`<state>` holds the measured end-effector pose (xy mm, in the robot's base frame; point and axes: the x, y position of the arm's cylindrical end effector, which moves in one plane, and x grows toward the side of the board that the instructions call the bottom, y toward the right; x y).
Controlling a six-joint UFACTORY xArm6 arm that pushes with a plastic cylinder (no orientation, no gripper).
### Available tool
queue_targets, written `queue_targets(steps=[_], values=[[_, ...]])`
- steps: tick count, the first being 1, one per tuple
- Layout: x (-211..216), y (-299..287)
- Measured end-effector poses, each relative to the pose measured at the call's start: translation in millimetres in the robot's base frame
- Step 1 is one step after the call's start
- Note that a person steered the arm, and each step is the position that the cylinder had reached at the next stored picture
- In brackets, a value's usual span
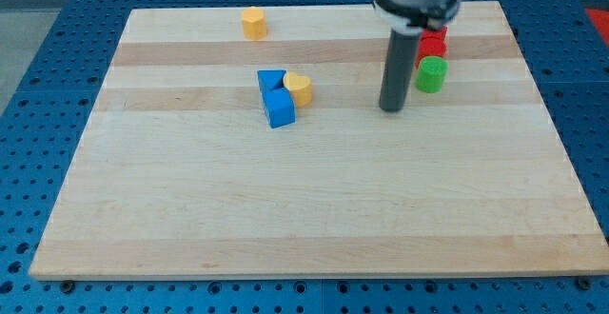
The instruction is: Move the yellow hexagon closer to the blue triangle
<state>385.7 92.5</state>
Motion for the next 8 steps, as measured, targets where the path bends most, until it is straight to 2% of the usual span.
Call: queue_targets(steps=[2,4,6,7,8], values=[[-102.5,-49.5],[-182.1,-93.9],[-190.9,-176.5],[-181.5,-206.7],[-156.6,-210.2]])
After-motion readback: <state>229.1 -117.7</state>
